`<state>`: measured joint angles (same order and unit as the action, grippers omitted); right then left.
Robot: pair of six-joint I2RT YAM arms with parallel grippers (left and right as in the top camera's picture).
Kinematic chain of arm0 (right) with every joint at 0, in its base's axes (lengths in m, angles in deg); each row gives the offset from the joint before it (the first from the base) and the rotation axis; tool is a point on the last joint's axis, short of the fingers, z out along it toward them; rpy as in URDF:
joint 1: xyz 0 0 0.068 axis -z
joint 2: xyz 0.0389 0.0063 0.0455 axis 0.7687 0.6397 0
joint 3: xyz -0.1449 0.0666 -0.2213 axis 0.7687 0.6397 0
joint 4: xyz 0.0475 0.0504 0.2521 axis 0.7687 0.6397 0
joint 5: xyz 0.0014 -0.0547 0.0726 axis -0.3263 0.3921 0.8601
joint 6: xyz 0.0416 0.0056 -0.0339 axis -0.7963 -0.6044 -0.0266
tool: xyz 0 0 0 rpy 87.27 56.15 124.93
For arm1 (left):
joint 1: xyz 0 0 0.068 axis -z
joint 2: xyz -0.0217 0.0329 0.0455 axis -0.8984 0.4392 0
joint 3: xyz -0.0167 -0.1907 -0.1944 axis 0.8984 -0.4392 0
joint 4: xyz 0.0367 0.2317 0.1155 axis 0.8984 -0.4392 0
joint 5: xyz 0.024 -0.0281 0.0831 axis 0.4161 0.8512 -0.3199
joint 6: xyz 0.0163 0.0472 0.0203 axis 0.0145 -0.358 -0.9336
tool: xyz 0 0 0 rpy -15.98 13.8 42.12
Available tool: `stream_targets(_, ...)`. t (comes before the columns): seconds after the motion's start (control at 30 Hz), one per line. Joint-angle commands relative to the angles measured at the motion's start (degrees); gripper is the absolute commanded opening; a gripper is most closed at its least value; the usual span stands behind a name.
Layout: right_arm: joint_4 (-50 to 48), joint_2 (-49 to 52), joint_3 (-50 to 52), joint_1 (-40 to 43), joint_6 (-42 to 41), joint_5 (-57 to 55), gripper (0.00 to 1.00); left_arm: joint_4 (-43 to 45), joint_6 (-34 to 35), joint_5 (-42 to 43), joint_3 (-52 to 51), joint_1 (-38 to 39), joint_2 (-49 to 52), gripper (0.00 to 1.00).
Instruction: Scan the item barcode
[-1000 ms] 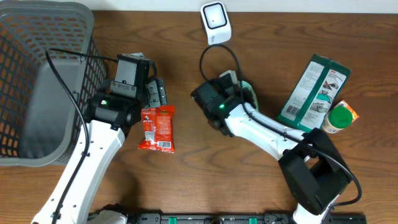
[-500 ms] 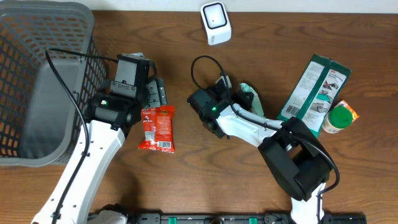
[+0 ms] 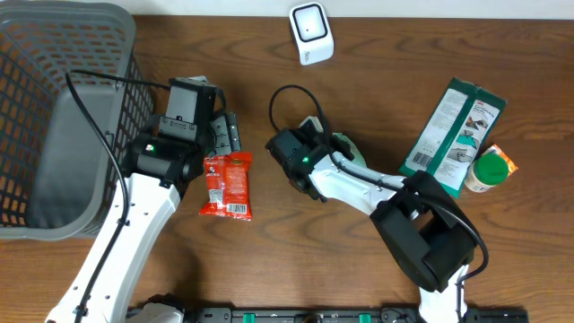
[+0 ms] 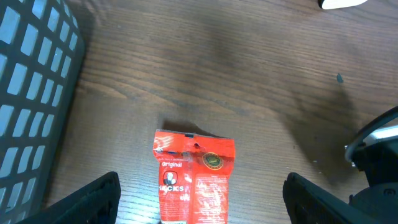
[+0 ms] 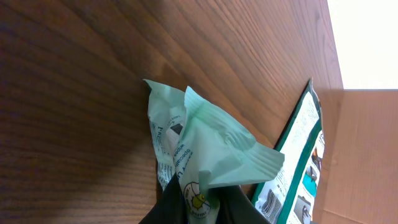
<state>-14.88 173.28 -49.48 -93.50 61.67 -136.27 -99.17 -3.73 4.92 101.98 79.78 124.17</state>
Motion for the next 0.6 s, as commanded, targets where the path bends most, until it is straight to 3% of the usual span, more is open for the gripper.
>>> stream_targets(0.0,-0.02,0.39,0.26,-1.2,-1.44,3.98,0.12,0.0,-0.37,-0.74,-0.02,-0.17,-0.33,0.84)
stream_targets(0.2,-0.31,0.37,0.2,-3.41,-5.79,15.76,0.4,0.0,-0.37,-0.74,-0.02,-0.17,-0.33,0.84)
stream_targets(0.57,6.03,-7.08,-4.81,0.22,-7.15,34.36,0.43,0.0,-0.37,-0.74,-0.02,-0.17,-0.33,0.84)
